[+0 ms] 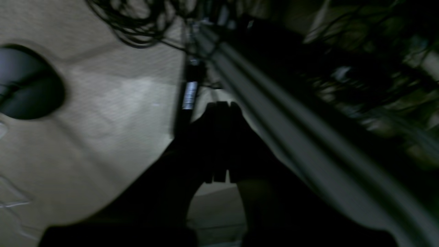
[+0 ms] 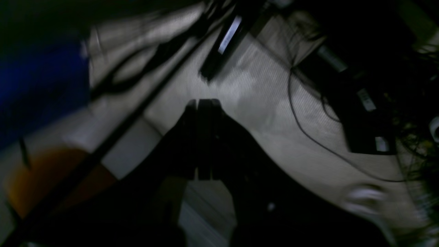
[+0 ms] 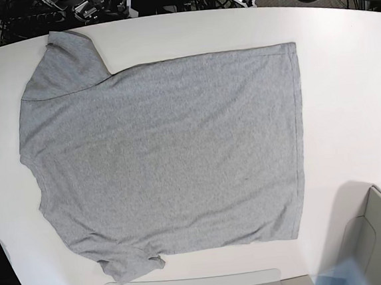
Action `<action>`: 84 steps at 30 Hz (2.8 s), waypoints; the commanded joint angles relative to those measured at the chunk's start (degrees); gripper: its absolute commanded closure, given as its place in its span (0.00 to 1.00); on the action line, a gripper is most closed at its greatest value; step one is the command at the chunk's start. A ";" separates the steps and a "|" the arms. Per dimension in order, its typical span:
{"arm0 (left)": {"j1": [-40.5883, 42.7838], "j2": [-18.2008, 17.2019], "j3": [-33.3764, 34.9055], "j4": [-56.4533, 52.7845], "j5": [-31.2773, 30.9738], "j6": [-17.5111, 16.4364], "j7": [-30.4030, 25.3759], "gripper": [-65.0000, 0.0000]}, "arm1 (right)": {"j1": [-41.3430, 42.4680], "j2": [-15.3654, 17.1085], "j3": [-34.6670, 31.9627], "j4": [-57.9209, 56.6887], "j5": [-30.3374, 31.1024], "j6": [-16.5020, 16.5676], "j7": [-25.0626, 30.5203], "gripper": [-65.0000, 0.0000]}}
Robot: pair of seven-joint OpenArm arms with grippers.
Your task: Fold the T-shirt properly
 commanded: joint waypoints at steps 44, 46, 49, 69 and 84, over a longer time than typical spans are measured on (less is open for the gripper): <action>4.46 -0.55 11.10 0.04 -0.55 -0.47 -14.72 1.00 | -1.77 2.52 8.94 0.41 2.05 1.13 3.41 1.00; 6.22 -0.55 11.10 0.04 -0.55 -0.47 -21.84 1.00 | -3.79 2.78 8.94 0.41 3.81 1.13 9.83 1.00; 9.12 -0.55 11.10 0.04 -0.64 -0.38 -32.04 1.00 | -6.52 5.16 8.94 0.33 6.89 1.13 19.15 1.00; 19.58 -0.38 11.10 0.31 -0.64 -0.38 -83.47 1.00 | -21.38 7.71 8.94 0.33 15.15 1.13 67.06 1.00; 39.18 -0.03 11.01 38.55 -0.64 -0.38 -83.38 1.00 | -45.02 15.71 9.03 37.34 24.29 1.13 71.36 1.00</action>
